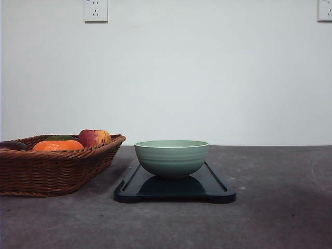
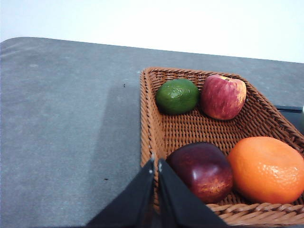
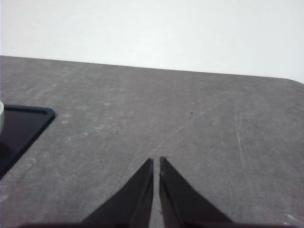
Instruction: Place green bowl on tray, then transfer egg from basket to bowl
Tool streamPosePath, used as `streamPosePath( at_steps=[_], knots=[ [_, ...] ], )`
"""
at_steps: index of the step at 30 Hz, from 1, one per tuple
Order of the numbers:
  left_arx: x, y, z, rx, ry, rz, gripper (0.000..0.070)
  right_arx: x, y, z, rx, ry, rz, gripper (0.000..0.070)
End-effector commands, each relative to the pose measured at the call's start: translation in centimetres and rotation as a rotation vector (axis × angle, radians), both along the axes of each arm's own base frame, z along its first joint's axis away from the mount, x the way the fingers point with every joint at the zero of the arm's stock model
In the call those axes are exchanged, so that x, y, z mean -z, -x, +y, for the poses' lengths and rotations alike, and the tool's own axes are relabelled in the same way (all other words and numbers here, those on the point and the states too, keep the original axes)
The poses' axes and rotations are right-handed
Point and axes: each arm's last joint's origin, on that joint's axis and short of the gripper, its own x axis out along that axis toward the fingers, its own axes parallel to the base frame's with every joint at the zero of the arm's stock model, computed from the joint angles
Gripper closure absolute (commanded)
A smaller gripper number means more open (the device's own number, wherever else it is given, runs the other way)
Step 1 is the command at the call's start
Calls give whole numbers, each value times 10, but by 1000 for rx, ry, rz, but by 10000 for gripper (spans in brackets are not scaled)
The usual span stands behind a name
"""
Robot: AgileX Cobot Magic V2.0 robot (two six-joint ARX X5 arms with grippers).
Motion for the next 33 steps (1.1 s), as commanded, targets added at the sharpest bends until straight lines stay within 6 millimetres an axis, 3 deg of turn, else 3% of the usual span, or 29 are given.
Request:
streamPosePath(
  at_steps=[1,33],
  knots=[
    [7,-1,0,5,3,25,700,0,0,0,2,-11,-6,685],
    [7,-1,0,5,3,25,700,0,0,0,2,-11,-6,685]
  ],
)
